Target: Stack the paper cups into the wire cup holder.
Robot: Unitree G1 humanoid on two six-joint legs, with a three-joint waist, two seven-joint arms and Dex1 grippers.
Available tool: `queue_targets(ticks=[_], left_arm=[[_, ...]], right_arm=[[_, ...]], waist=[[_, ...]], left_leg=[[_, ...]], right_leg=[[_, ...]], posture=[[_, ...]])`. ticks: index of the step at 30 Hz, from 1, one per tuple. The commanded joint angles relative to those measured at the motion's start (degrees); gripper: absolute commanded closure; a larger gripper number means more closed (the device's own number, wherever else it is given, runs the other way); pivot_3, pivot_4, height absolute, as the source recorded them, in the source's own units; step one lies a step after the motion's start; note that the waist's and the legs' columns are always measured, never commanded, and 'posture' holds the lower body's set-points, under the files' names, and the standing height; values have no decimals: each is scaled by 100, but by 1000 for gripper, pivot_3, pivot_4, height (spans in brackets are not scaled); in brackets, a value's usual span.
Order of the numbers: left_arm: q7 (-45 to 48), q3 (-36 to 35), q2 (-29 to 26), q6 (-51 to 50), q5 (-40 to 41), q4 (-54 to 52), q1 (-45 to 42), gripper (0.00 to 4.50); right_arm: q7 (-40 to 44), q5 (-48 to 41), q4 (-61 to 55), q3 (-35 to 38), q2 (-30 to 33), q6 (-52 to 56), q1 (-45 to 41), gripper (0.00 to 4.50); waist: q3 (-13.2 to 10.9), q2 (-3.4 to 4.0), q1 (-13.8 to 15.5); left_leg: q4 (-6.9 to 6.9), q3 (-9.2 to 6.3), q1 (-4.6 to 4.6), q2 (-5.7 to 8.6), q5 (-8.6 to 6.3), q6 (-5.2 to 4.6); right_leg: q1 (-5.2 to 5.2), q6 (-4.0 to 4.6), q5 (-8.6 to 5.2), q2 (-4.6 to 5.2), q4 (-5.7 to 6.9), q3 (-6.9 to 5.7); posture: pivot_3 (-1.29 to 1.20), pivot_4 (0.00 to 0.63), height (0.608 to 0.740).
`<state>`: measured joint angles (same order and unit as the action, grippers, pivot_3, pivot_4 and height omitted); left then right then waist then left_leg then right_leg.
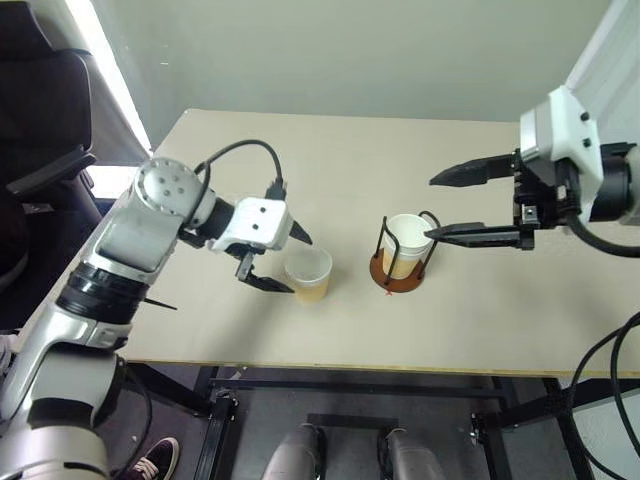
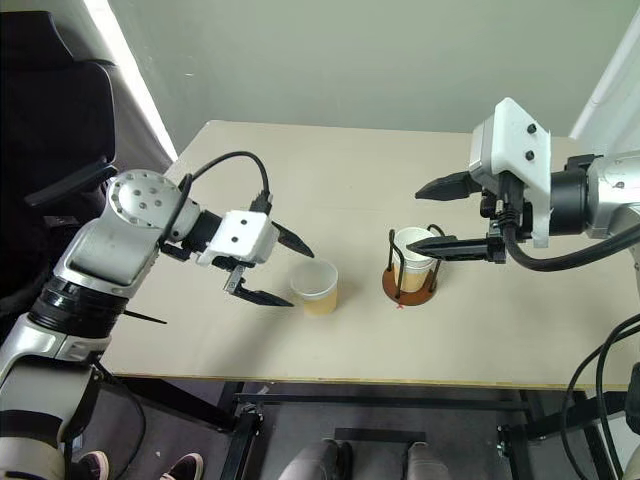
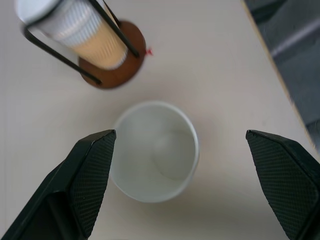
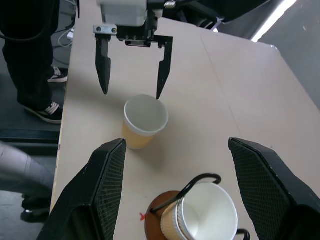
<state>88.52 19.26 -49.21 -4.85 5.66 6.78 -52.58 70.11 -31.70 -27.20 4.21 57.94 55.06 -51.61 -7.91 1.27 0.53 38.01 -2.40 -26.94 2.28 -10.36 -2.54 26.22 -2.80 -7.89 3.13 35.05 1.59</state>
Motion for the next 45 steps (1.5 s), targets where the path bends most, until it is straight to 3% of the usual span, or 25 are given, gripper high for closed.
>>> queue_targets(ticks=[1, 22, 25, 36, 45], left_arm=[[-155, -19, 56, 272, -284, 20, -30, 0], [-503, 284, 743, 1194, -1184, 949, -136, 0], [-493, 292, 798, 1215, -1228, 986, -154, 601], [-310, 218, 855, 1062, -1119, 994, -239, 4489], [66, 59, 819, 546, -708, 928, -475, 4489]], right_arm=[[53, -244, 44, 158, 225, -59, -83, 1196], [92, -622, 222, 42, 810, -123, -81, 1196], [70, -629, 225, 46, 840, -140, -49, 1153], [7, -634, 227, 57, 861, -201, 30, 1153], [19, -584, 329, 6, 847, -348, 147, 1153]], waist=[[0, 0, 6], [0, 0, 13], [0, 0, 6], [0, 1, 11], [0, 0, 14]], left_leg=[[0, -1, -3, 0, 0, 0], [0, -2, -6, 1, -4, -5], [1, -1, -4, 0, -4, -8], [2, -1, -5, 0, 1, -17], [2, -1, -5, 0, 2, -19]], right_leg=[[2, 0, 0, 0, 0, -1], [6, -4, -2, 2, 0, -2], [5, -4, -2, 2, 0, -2], [5, -8, 0, 3, 0, -3], [5, -9, 1, 3, 1, -3]], posture=[[0, 150, 740], [0, 150, 740], [0, 150, 740], [0, 150, 740], [0, 150, 740]])
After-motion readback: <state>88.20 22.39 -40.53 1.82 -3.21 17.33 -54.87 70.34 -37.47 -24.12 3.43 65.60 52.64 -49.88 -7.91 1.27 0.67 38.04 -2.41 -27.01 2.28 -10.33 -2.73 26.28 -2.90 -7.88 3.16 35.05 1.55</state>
